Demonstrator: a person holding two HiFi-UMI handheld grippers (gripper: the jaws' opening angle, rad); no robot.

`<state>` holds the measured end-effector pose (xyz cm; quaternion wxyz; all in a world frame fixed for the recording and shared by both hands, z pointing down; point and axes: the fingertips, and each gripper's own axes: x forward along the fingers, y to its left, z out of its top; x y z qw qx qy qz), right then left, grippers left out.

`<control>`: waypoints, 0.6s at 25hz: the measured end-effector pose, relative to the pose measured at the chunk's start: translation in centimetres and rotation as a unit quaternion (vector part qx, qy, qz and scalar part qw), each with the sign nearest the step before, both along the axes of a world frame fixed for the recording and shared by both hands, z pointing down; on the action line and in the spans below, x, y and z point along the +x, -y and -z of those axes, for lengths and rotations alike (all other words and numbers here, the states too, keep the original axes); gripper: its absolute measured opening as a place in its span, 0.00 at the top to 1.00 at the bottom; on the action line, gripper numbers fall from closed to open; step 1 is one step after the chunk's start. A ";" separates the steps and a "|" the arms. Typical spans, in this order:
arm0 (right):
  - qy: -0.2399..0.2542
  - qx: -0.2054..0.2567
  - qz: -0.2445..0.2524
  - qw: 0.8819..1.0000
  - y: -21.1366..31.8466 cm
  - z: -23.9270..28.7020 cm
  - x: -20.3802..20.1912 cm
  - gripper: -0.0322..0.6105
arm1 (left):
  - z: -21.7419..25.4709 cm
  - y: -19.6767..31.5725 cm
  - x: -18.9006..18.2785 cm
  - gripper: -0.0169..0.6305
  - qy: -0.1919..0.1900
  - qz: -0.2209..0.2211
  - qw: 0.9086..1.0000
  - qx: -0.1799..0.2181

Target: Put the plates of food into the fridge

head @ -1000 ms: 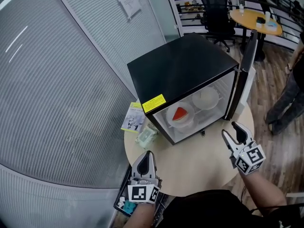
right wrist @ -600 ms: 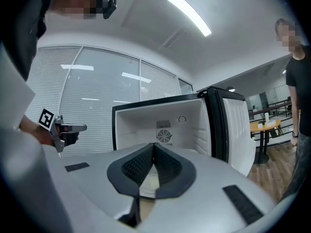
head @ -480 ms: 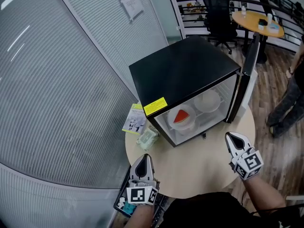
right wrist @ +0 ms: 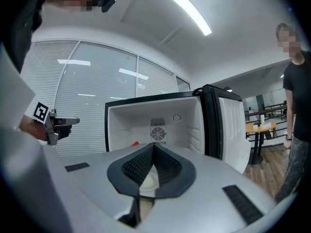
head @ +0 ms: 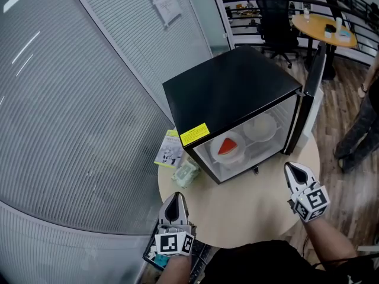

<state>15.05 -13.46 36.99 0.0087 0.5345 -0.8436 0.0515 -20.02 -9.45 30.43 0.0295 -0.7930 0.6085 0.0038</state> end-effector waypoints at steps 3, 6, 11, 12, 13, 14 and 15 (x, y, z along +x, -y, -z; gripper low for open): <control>-0.002 0.000 -0.001 1.000 0.1 -0.1 0.2 0.94 | -0.3 -0.1 0.0 0.97 -0.005 0.005 1.000 -0.003; -0.002 -0.001 -0.002 1.000 0.0 -0.1 0.5 0.94 | -0.6 -0.4 0.4 0.97 -0.003 0.002 1.000 -0.005; -0.003 0.003 -0.005 1.000 0.2 0.2 0.5 0.94 | -0.4 -1.0 0.5 0.97 -0.005 0.007 1.000 -0.006; -0.003 0.005 -0.003 1.000 0.2 0.2 0.4 0.94 | -0.5 -1.1 0.5 0.97 -0.006 0.009 1.000 -0.006; -0.005 0.006 -0.001 1.000 0.2 0.3 0.4 0.94 | -0.6 -1.3 0.4 0.97 -0.007 0.010 1.000 -0.007; -0.007 0.007 0.001 1.000 0.2 0.3 0.3 0.94 | -0.8 -1.4 0.4 0.97 -0.008 0.011 1.000 -0.008; -0.008 0.009 0.003 1.000 0.2 0.4 0.2 0.94 | -0.9 -1.6 0.5 0.97 -0.009 0.011 1.000 -0.009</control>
